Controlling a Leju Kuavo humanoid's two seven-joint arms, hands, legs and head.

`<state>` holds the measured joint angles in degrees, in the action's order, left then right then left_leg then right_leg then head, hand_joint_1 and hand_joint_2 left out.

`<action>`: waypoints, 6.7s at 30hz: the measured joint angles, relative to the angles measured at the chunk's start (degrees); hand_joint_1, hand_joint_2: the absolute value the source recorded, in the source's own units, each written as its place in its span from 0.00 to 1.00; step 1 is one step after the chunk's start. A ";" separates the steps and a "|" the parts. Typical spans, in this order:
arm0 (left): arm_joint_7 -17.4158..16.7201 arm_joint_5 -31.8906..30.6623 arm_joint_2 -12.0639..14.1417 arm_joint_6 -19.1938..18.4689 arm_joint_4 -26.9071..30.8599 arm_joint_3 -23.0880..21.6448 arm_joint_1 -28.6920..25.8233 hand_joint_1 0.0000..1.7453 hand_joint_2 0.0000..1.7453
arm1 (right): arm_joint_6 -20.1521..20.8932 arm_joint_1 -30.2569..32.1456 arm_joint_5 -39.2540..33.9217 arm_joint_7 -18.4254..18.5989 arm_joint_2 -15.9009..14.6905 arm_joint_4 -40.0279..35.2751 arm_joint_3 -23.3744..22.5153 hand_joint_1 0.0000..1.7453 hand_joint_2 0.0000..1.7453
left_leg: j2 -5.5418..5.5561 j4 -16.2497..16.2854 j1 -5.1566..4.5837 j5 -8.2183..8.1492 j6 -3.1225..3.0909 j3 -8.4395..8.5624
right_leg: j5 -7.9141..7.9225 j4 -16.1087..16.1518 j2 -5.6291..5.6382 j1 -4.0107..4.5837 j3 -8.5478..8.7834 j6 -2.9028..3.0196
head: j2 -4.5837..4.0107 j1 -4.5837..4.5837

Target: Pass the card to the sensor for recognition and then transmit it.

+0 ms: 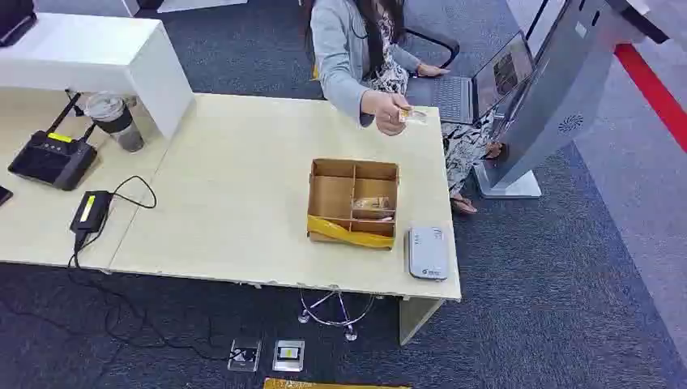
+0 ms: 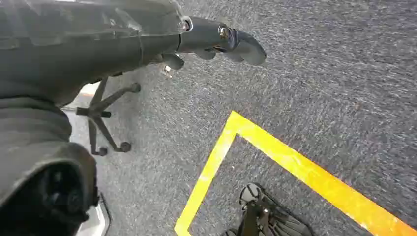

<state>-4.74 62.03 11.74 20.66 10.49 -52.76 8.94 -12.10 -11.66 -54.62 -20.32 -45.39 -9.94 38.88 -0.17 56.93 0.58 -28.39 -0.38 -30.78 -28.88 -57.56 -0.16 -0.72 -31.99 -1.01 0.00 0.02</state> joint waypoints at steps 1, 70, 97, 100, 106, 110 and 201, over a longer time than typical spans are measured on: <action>0.00 0.00 0.13 0.00 0.00 0.00 -0.01 0.00 0.00 | 1.43 -2.65 1.31 -0.27 -2.81 0.00 -0.48 0.00 1.00 | -0.02 0.00 0.00 0.01 -0.01 -0.01 | 0.02 -0.01 0.02 0.00 0.01 -0.03 | 0.00 -0.04; 3.67 -5.03 3.26 -5.18 0.00 -6.51 0.63 0.00 0.00 | 11.29 -37.64 85.03 15.05 22.05 -55.17 -2.71 0.00 1.00 | 0.27 0.00 0.08 0.27 -0.05 -0.10 | 0.07 -0.18 -0.33 0.09 0.01 -0.08 | 0.00 -0.07; 3.67 -5.01 3.17 -5.36 0.00 -7.30 0.61 0.00 0.00 | 0.97 -42.42 95.25 11.03 28.14 -41.34 -2.19 0.00 1.00 | 0.27 0.00 0.08 0.27 -0.05 -0.11 | 0.07 -0.19 -0.28 0.09 -0.01 -0.08 | 0.00 -0.07; 3.61 -5.05 3.17 -5.38 0.00 -7.34 0.63 0.00 0.00 | 0.38 -43.69 96.19 10.57 29.24 -38.35 -2.19 0.00 1.00 | 0.27 0.00 0.08 0.27 -0.05 -0.11 | 0.07 -0.19 -0.25 0.09 -0.02 -0.08 | 0.00 -0.04; 3.58 -5.05 3.19 -5.38 0.00 -7.76 0.63 0.00 0.00 | 0.18 -44.52 96.41 10.03 31.10 -34.49 -2.19 0.00 1.00 | 0.27 0.00 0.08 0.27 -0.05 -0.11 | 0.06 -0.19 -0.27 0.09 -0.02 -0.08 | 0.00 -0.07; 3.58 -5.05 3.19 -5.33 0.00 -8.20 0.62 0.00 0.00 | 0.01 -44.66 96.28 9.85 31.93 -32.85 -2.21 0.00 1.00 | 0.27 0.00 0.08 0.27 -0.05 -0.10 | 0.07 -0.20 -0.26 0.09 -0.02 -0.08 | 0.00 -0.07; 0.15 1.79 1.97 -0.05 0.00 -9.73 0.35 0.00 0.00 | -6.75 -21.39 83.78 4.06 27.99 -39.58 -4.20 1.00 1.00 | 0.13 0.00 0.13 0.26 -0.03 -0.08 | 0.05 -0.19 -0.11 0.14 -0.09 -0.05 | 0.00 -0.07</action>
<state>-4.59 63.82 13.70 20.61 10.49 -62.49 9.29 -18.84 -33.05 29.16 -16.26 -17.40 -49.53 34.69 -0.04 56.93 0.71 -28.13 -0.41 -30.87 -28.84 -57.75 -0.27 -0.57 -32.08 -1.06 0.00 -0.04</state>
